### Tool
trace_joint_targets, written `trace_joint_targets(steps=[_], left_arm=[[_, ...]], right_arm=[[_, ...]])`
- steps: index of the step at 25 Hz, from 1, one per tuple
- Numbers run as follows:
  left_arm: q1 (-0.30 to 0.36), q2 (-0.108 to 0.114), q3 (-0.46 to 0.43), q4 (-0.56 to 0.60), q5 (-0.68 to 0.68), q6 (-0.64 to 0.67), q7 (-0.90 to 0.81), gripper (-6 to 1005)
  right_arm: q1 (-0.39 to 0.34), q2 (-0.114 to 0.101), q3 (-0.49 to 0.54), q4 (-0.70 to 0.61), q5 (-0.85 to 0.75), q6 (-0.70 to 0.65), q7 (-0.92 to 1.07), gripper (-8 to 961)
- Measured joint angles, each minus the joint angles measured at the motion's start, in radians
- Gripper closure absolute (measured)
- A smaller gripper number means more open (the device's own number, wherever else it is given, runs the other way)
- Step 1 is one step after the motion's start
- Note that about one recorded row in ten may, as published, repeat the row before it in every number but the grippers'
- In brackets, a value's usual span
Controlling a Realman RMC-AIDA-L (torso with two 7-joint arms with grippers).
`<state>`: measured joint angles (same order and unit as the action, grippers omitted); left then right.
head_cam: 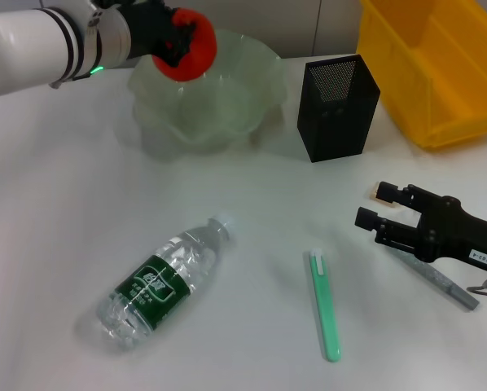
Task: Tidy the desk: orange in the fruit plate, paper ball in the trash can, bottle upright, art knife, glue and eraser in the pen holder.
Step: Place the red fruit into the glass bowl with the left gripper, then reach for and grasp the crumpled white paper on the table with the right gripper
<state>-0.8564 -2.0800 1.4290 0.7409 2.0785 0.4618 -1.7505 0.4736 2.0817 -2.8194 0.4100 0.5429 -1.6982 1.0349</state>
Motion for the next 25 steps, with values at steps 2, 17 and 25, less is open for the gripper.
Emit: trace_joint_targets(steps=[2, 17, 25], left_arm=[[-0.002, 0.000, 0.001, 0.000, -0.006, -0.001, 0.000, 810], [-0.017, 0.000, -0.007, -0.051, -0.009, 0.029, -0.016, 670], [0.014, 0.001, -0.006, -0.017, -0.009, 0.051, -0.030, 607]], right_arm=[[0.002, 0.000, 0.000, -0.004, 0.000, 0.000, -0.001, 206], [-0.001, 0.000, 0.000, -0.014, 0.000, 0.002, -0.002, 207], [-0.006, 0.000, 0.000, -0.013, 0.000, 0.000, -0.002, 208]])
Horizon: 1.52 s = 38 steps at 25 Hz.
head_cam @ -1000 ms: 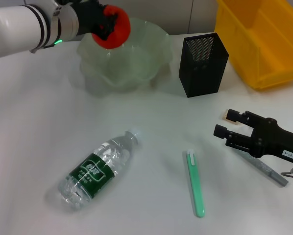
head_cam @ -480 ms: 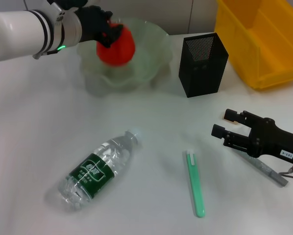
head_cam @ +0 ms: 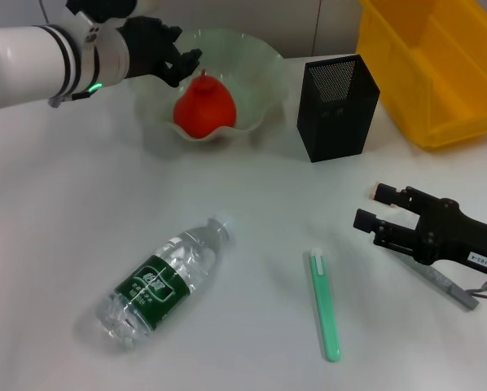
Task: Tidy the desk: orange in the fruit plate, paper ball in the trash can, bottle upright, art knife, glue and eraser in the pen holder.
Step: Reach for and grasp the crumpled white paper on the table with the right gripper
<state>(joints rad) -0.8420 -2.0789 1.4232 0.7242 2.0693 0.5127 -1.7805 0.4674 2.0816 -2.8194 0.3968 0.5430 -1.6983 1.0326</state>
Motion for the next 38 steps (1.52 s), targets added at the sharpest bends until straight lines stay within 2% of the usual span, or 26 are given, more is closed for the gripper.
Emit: trace_joint_targets(steps=[2, 3, 5, 8, 13, 14, 15, 22, 23, 24, 29, 34, 38], left_arm=[[0.015, 0.001, 0.001, 0.021, 0.000, 0.015, -0.009, 599], [0.064, 0.006, 0.004, 0.107, 0.006, 0.073, -0.049, 599], [0.089, 0.008, 0.003, 0.151, 0.009, 0.115, -0.066, 600], [0.159, 0.010, -0.005, 0.274, 0.011, 0.224, -0.088, 602], [0.267, 0.013, -0.033, 0.447, 0.011, 0.383, -0.107, 605], [0.267, 0.013, -0.033, 0.447, 0.011, 0.383, -0.107, 606], [0.314, 0.013, -0.064, 0.505, 0.010, 0.460, -0.116, 606], [0.370, 0.013, -0.145, 0.544, 0.006, 0.589, -0.119, 608], [0.381, 0.013, -0.152, 0.541, 0.009, 0.598, -0.117, 608], [0.381, 0.013, -0.152, 0.541, 0.009, 0.598, -0.117, 608], [0.392, 0.013, -0.152, 0.539, 0.010, 0.599, -0.108, 608], [0.391, 0.012, -0.150, 0.527, 0.011, 0.590, -0.093, 608], [0.390, 0.011, -0.148, 0.503, 0.005, 0.569, -0.076, 608]], right_arm=[[-0.001, 0.000, 0.000, 0.003, 0.000, 0.000, 0.003, 208], [-0.001, 0.000, 0.000, 0.005, 0.000, 0.000, 0.008, 209], [-0.001, -0.001, 0.000, 0.014, 0.000, -0.008, 0.026, 209], [0.004, -0.002, 0.000, 0.049, 0.000, -0.045, 0.065, 209], [0.029, -0.007, -0.012, 0.191, 0.001, -0.170, 0.206, 210], [0.033, -0.007, -0.019, 0.221, 0.003, -0.193, 0.238, 210], [0.039, -0.007, -0.032, 0.258, 0.005, -0.220, 0.278, 210], [0.090, -0.004, -0.084, 0.493, -0.007, -0.387, 0.517, 211], [0.105, -0.003, -0.085, 0.559, -0.008, -0.429, 0.573, 211], [0.105, -0.003, -0.085, 0.559, -0.008, -0.429, 0.573, 211], [0.180, -0.008, -0.087, 0.735, -0.073, -0.474, 0.717, 211], [0.278, -0.030, -0.087, 0.832, -0.212, -0.475, 0.875, 212], [0.365, -0.048, -0.089, 0.848, -0.354, -0.446, 0.942, 212]])
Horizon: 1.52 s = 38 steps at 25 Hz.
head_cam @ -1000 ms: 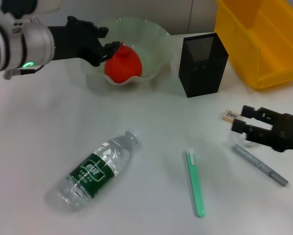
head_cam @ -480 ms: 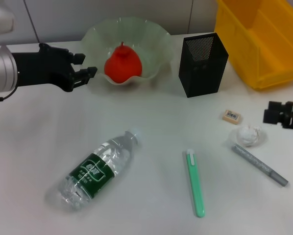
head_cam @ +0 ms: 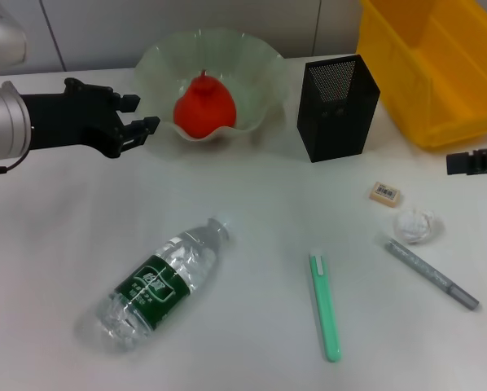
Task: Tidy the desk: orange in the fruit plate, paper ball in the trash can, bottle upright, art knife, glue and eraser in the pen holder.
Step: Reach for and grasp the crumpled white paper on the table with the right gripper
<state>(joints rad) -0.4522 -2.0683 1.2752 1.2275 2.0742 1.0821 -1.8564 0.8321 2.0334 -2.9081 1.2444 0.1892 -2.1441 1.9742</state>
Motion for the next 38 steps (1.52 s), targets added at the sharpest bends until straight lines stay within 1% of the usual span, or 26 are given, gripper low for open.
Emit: trace_joint_targets(steps=[3, 4, 5, 8, 10, 16, 21, 23, 28, 38], left_arm=[[-0.002, -0.001, 0.003, -0.013, -0.001, -0.011, 0.004, 608], [-0.002, -0.002, 0.004, -0.016, -0.001, -0.015, 0.008, 608], [-0.002, -0.002, 0.005, -0.018, -0.001, -0.018, 0.010, 608], [-0.002, -0.003, 0.009, -0.033, -0.001, -0.029, 0.015, 608], [-0.003, -0.003, 0.010, -0.047, -0.002, -0.035, 0.018, 608], [-0.002, -0.004, 0.010, -0.069, -0.005, -0.043, 0.037, 608], [-0.009, -0.004, 0.010, -0.091, -0.005, -0.060, 0.047, 608], [-0.010, -0.004, 0.010, -0.100, -0.005, -0.067, 0.056, 608], [-0.015, -0.004, 0.011, -0.127, -0.024, -0.080, 0.077, 608], [-0.012, -0.002, 0.010, -0.145, -0.033, -0.094, 0.091, 608]], right_arm=[[0.067, -0.008, 0.000, -0.008, -0.116, 0.039, 0.025, 213], [0.114, -0.010, 0.000, -0.023, -0.198, 0.066, 0.034, 213], [0.114, -0.010, 0.000, -0.023, -0.198, 0.066, 0.034, 213], [0.181, -0.010, 0.000, -0.056, -0.318, 0.113, 0.038, 213], [0.218, -0.003, 0.000, -0.076, -0.380, 0.147, 0.038, 213], [0.283, 0.015, 0.000, -0.150, -0.526, 0.244, 0.043, 214], [0.337, 0.039, 0.000, -0.177, -0.655, 0.338, 0.057, 215], [0.350, 0.043, 0.000, -0.183, -0.680, 0.359, 0.061, 215], [0.370, 0.043, 0.000, -0.221, -0.729, 0.421, 0.083, 215], [0.384, 0.043, 0.001, -0.366, -0.788, 0.542, 0.128, 216]])
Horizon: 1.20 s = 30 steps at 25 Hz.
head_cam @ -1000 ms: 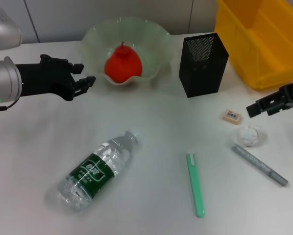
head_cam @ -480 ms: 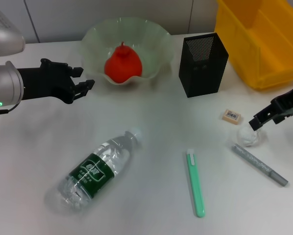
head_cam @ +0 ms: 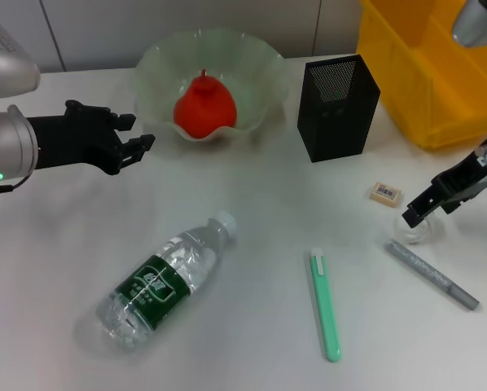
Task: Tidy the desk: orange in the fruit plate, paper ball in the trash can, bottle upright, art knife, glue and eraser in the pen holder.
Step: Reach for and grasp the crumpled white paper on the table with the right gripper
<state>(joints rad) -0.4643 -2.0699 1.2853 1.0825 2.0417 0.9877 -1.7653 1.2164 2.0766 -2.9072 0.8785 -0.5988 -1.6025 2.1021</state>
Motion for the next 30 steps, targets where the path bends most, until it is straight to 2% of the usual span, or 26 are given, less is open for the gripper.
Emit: trace_joint_targets(steps=[30], left_arm=[[0.003, 0.001, 0.000, -0.027, 0.003, -0.026, 0.015, 608]], right_arm=[[-0.002, 0.000, 0.000, -0.125, -0.060, 0.130, 0.045, 220]])
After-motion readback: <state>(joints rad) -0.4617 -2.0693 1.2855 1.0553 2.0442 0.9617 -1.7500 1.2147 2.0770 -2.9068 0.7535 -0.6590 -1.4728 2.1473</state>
